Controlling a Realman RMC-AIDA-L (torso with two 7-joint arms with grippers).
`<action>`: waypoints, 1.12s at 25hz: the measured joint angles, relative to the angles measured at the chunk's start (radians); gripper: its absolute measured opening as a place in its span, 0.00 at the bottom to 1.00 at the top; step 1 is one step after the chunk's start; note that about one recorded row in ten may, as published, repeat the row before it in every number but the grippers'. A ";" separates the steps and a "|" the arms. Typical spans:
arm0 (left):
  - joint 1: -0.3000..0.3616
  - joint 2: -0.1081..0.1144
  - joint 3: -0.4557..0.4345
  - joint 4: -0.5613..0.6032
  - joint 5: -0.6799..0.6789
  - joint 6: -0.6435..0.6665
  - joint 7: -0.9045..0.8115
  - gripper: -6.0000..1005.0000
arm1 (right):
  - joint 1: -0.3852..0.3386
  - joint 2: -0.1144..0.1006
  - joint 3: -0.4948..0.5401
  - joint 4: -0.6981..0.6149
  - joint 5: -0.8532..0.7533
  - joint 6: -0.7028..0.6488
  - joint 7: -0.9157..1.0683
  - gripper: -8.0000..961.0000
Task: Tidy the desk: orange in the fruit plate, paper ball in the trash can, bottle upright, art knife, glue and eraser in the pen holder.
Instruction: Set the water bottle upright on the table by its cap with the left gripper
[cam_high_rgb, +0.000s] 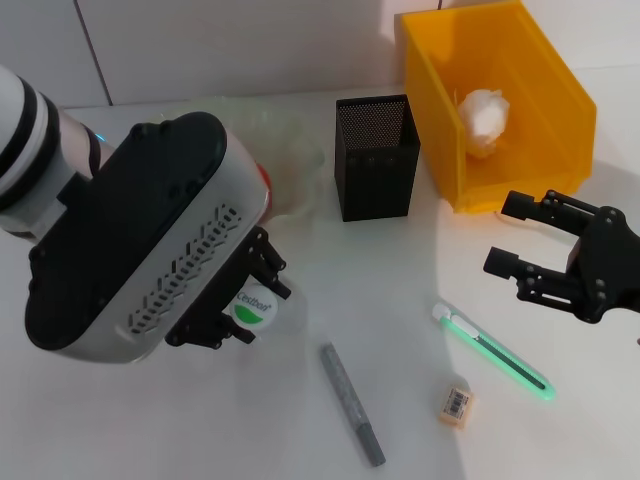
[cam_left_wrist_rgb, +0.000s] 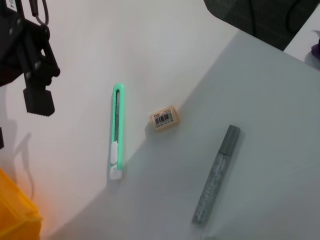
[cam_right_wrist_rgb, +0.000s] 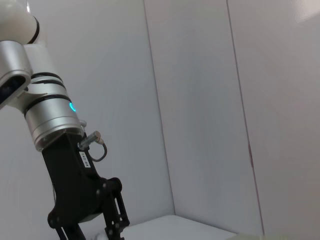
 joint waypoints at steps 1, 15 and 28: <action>-0.001 0.000 -0.001 0.000 0.002 0.002 -0.001 0.43 | 0.000 0.000 0.002 0.000 0.000 0.001 0.000 0.77; -0.044 0.001 0.003 -0.001 0.079 0.029 -0.026 0.43 | -0.008 0.003 0.012 0.002 0.000 0.022 0.000 0.77; -0.101 0.002 -0.002 -0.038 0.099 0.048 -0.025 0.43 | -0.011 0.003 0.012 0.010 -0.001 0.038 -0.001 0.77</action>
